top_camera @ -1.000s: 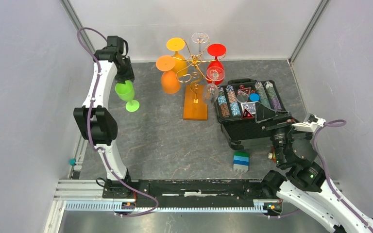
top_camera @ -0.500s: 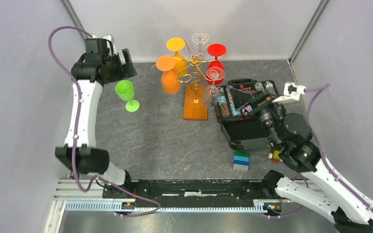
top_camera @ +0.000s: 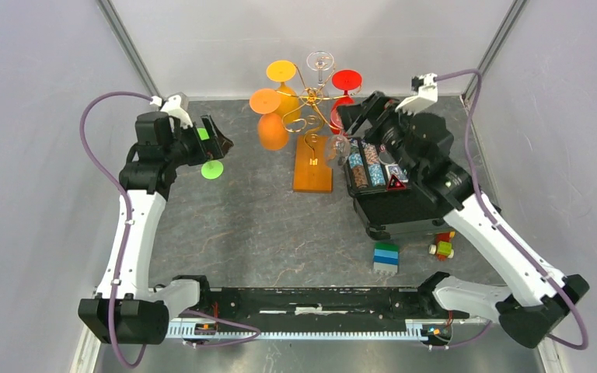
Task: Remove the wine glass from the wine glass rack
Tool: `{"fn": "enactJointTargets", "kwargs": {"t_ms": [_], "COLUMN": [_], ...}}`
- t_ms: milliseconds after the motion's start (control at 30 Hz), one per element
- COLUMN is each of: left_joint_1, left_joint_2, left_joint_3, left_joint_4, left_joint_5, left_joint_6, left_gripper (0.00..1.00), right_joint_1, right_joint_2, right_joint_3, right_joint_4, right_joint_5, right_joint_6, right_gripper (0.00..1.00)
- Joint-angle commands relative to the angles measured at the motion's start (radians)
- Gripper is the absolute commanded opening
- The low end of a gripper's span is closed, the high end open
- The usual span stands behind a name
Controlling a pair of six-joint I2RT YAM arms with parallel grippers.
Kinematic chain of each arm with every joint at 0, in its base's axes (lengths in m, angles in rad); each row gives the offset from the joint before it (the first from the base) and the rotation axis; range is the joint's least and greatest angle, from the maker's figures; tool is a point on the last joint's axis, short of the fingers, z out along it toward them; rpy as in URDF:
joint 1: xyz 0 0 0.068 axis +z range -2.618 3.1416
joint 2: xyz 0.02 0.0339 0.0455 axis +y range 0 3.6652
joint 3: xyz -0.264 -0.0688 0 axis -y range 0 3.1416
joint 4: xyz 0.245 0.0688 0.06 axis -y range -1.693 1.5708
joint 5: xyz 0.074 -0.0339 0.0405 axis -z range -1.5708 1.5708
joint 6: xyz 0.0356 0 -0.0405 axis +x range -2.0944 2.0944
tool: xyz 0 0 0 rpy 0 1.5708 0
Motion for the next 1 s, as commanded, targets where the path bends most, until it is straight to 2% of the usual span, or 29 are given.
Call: {"fn": "enactJointTargets", "kwargs": {"t_ms": [0, 133, 233, 300, 400, 500, 767, 967], "left_joint_1": [0.004, 0.004, 0.004, 0.004, 0.004, 0.004, 0.004, 0.004], "left_joint_2": [-0.062, -0.068, -0.066, -0.063, -0.057, -0.055, -0.057, -0.065], "left_joint_3": [-0.078, -0.102, -0.106, -0.104, -0.104, -0.106, -0.104, -0.111], "left_joint_4": [0.21, 0.212, 0.21, 0.211, 0.213, 0.21, 0.191, 0.183], "left_joint_5": [0.123, 0.132, 0.132, 0.134, 0.14, 0.139, 0.119, 0.107], "left_joint_6": [-0.072, -0.068, -0.068, -0.072, -0.078, -0.076, -0.068, -0.065], "left_gripper": [1.0, 1.0, 1.0, 1.0, 1.0, 1.0, 1.0, 1.0], "right_joint_1": [-0.19, -0.291, -0.351, -0.377, -0.4, -0.415, -0.422, -0.421], "right_joint_2": [0.059, 0.092, 0.105, 0.095, 0.084, 0.096, 0.17, 0.183], "right_joint_3": [0.049, -0.002, -0.071, -0.14, -0.202, -0.209, -0.211, -0.235], "right_joint_4": [-0.036, 0.016, 0.121, 0.249, 0.342, 0.349, 0.436, 0.457], "right_joint_5": [-0.232, -0.389, -0.525, -0.574, -0.588, -0.597, -0.688, -0.72], "right_joint_6": [0.066, 0.113, 0.206, 0.288, 0.354, 0.382, 0.471, 0.531], "right_gripper": [0.98, 0.96, 0.91, 0.86, 0.82, 0.77, 0.56, 0.44]}}
